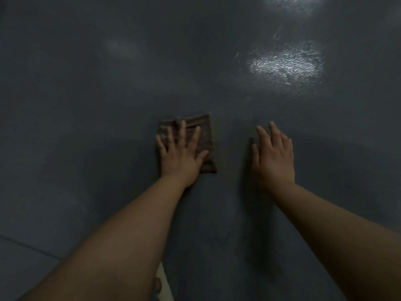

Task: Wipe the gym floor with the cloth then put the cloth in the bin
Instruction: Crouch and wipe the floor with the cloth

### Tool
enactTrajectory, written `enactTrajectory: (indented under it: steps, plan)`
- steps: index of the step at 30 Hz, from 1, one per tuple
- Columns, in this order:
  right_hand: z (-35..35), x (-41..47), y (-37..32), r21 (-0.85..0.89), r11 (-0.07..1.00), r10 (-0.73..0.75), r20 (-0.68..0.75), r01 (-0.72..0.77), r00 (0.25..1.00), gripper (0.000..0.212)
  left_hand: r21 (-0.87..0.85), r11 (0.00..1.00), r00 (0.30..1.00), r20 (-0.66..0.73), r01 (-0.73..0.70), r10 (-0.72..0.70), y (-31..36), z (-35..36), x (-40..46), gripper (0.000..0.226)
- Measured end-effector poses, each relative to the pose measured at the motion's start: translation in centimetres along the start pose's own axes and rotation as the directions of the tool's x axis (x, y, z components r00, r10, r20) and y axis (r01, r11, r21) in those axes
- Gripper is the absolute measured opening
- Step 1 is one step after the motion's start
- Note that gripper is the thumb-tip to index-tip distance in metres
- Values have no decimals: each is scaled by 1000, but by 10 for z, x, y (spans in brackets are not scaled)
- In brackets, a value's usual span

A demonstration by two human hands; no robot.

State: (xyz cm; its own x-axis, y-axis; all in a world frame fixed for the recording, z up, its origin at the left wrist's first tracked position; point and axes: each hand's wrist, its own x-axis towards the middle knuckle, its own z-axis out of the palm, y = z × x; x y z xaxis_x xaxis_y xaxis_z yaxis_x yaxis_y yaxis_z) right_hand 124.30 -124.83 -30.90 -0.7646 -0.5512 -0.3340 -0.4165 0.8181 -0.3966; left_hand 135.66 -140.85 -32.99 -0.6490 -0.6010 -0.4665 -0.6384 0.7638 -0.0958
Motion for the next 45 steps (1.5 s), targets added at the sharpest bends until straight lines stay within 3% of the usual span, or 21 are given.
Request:
enactTrajectory:
  steps: [2,4,7,10,13,15,18,20,22,24,27,31,33,35,38,40,42,45]
  plan:
    - [6,0,-11,-2,999,-38,7,38,999,49,-100,975,980,27,199,-197,-1,5,-12,68]
    - [11,-1,-22,6,997,-79,-12,79,997,48,-176,948,964,59,264,-257,21,7,-27,68]
    - [18,-2,-34,13,996,-92,-4,92,996,48,-130,991,998,57,22,-14,53,11,-51,70]
    - [24,-3,-43,0,994,-106,16,106,994,48,-20,956,953,78,-292,293,38,11,-48,78]
    - [31,-3,-55,-2,990,-144,12,144,989,53,41,916,915,83,-398,394,-2,3,-20,73]
    - [34,-4,-61,-19,986,-166,27,166,986,62,43,960,960,63,-275,272,-35,-1,-3,70]
    - [36,-4,-70,-73,980,-181,85,187,980,59,-58,995,996,34,79,-77,-92,2,7,70]
    - [38,-3,-77,-81,973,-205,103,214,973,57,-159,930,943,79,333,-324,-119,8,3,69]
    - [39,-2,-87,-84,966,-232,120,243,965,61,-218,844,871,107,491,-479,-117,14,-9,67]
    - [42,0,-96,-109,958,-243,176,264,954,55,-218,856,882,68,469,-466,-94,19,-19,64]
    - [50,2,-106,-168,949,-218,253,265,943,51,-161,956,968,-2,247,-250,-79,15,-15,63]
    - [55,1,-111,-226,946,-174,255,233,951,53,-139,985,995,29,99,-96,-109,-4,24,63]
    - [53,0,-113,-256,940,-157,262,226,952,53,-194,965,983,81,178,-165,-127,-15,43,62]
    - [52,0,-116,-273,937,-144,267,218,953,54,-285,891,935,143,354,-326,-146,-18,52,61]
    - [53,0,-119,-272,939,-139,262,211,955,53,-395,691,792,213,605,-572,-165,-4,34,61]
    - [54,-1,-120,-270,941,-139,242,205,960,53,-435,586,716,246,684,-653,-157,10,9,59]
    - [58,-3,-122,-266,945,-130,231,191,964,54,-453,590,729,243,669,-640,-135,20,-12,57]
    - [64,-6,-122,-269,948,-113,221,172,969,54,-398,779,872,151,485,-466,-107,22,-17,57]
